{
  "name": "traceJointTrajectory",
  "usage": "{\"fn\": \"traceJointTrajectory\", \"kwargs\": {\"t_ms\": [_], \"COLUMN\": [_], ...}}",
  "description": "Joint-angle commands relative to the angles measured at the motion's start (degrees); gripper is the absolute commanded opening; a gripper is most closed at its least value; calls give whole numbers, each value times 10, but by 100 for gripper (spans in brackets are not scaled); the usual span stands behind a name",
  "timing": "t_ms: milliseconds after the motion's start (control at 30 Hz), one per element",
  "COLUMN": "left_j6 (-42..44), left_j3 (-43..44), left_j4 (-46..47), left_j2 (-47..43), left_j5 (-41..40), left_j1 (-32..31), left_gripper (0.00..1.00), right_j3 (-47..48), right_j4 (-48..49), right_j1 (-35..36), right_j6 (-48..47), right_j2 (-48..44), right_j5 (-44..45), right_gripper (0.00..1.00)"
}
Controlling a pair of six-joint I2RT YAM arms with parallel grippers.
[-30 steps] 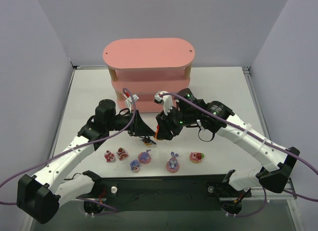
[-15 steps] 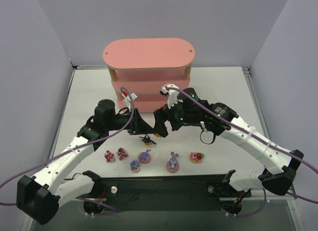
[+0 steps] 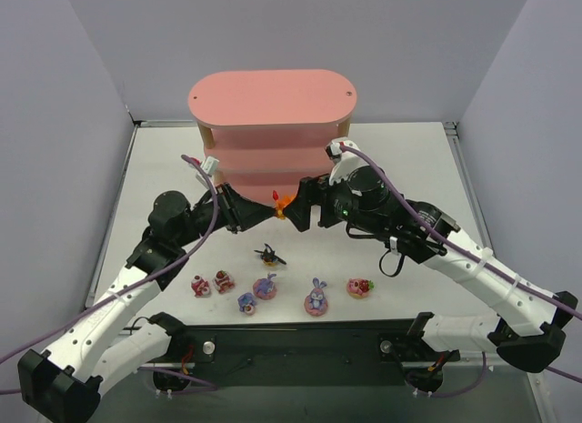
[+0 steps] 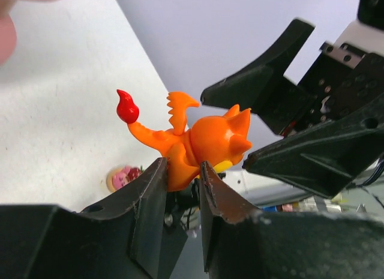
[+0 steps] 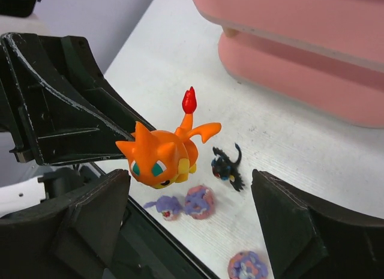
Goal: Place and organize the plastic toys onto the shelf
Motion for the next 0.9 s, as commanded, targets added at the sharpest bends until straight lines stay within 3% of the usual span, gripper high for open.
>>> {"fn": "traceJointTrajectory", "kwargs": {"t_ms": [0, 267, 600, 867], "left_j6": [-31, -73, -111, -114], "left_j3": [2, 0, -1, -1], "left_j4": [71, 74, 76, 71], "left_j2": [-19, -37, -44, -40], "left_j5": [-74, -101, -101, -94], "left_j1": [-2, -2, -2, -1], "left_gripper": [0, 0, 0, 0], "right_j3": [-4, -3, -27, -46], "right_j4": [92, 160, 215, 266], "right_j1": [17, 34, 36, 37], "right_j6": [14, -65, -107, -138], "right_j2": [2, 21, 24, 16], "right_j5": [35, 34, 19, -22], "right_gripper": [84, 82, 67, 67]}}
